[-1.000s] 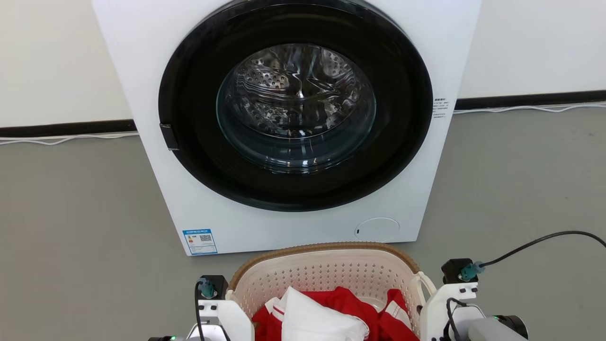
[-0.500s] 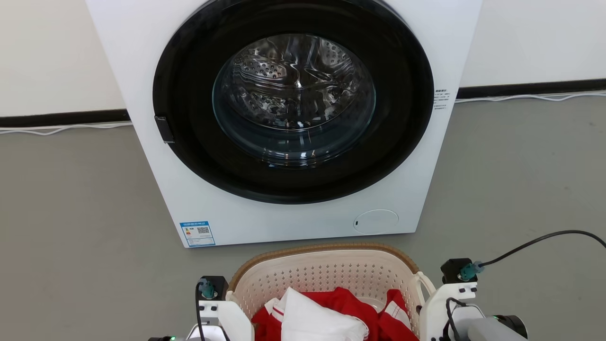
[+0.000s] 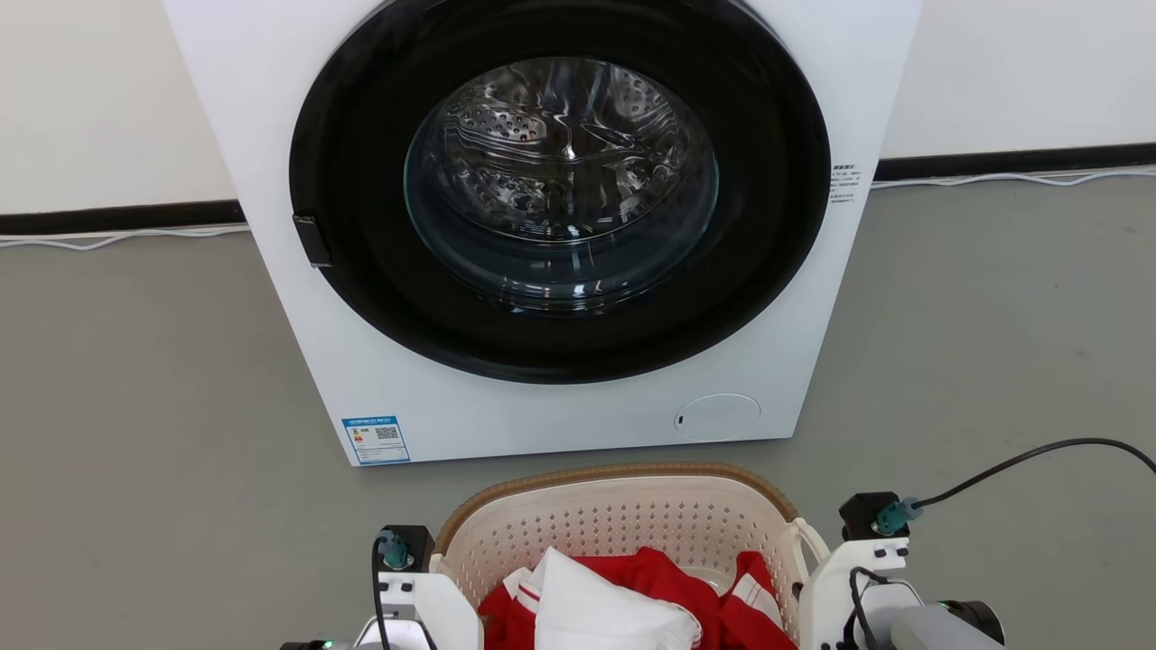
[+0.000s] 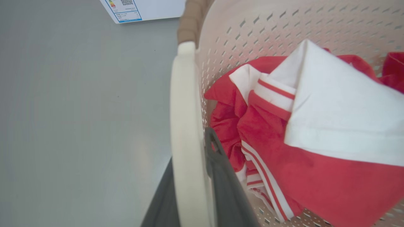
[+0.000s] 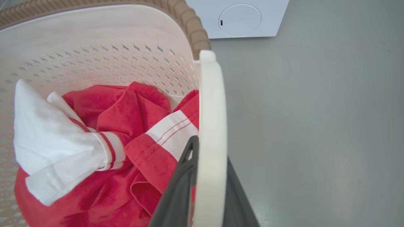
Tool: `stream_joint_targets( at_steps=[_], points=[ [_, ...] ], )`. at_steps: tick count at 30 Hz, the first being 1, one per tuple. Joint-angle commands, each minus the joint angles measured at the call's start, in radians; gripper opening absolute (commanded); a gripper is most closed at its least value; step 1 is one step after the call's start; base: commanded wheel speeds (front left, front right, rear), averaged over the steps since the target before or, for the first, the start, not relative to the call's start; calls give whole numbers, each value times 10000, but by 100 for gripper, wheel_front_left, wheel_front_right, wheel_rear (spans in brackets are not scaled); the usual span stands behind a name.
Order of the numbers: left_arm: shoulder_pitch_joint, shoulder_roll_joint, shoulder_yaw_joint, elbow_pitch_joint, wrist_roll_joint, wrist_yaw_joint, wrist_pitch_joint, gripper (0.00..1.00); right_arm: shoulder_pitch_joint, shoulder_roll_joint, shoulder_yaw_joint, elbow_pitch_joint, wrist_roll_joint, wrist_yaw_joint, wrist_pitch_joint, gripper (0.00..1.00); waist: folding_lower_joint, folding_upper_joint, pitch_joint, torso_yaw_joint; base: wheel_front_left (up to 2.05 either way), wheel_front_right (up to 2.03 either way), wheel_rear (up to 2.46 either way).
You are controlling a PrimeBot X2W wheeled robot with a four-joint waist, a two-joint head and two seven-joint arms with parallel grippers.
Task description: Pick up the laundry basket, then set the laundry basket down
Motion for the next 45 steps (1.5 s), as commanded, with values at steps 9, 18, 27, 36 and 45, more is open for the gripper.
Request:
stream_joint_targets(
  at_steps=[9, 18, 27, 36, 45],
  points=[
    [-592, 135, -66, -62, -96, 28, -204, 0, -484, 51, 330, -169, 165, 71, -167, 0, 1, 0, 74, -80, 0, 0, 0],
    [-618, 135, -180, -25, -160, 9, -202, 0, -467, 51, 338, -168, 192, 71, -139, 0, 1, 0, 85, -105, 0, 0, 0],
    [-658, 135, -276, -37, -256, 10, -206, 0, -454, 51, 357, -168, 198, 71, -100, 0, 1, 0, 90, -104, 0, 0, 0],
    [-899, 135, -338, -92, -312, 140, -456, 0, -603, 51, 385, -167, 227, 71, -354, 0, 1, 0, 591, -140, 0, 0, 0],
    [-2023, 135, -448, -97, -11, 417, -1333, 0, -1432, 51, 492, -246, 216, 71, -1498, 0, 1, 0, 2754, -217, 0, 0, 0]
  ],
)
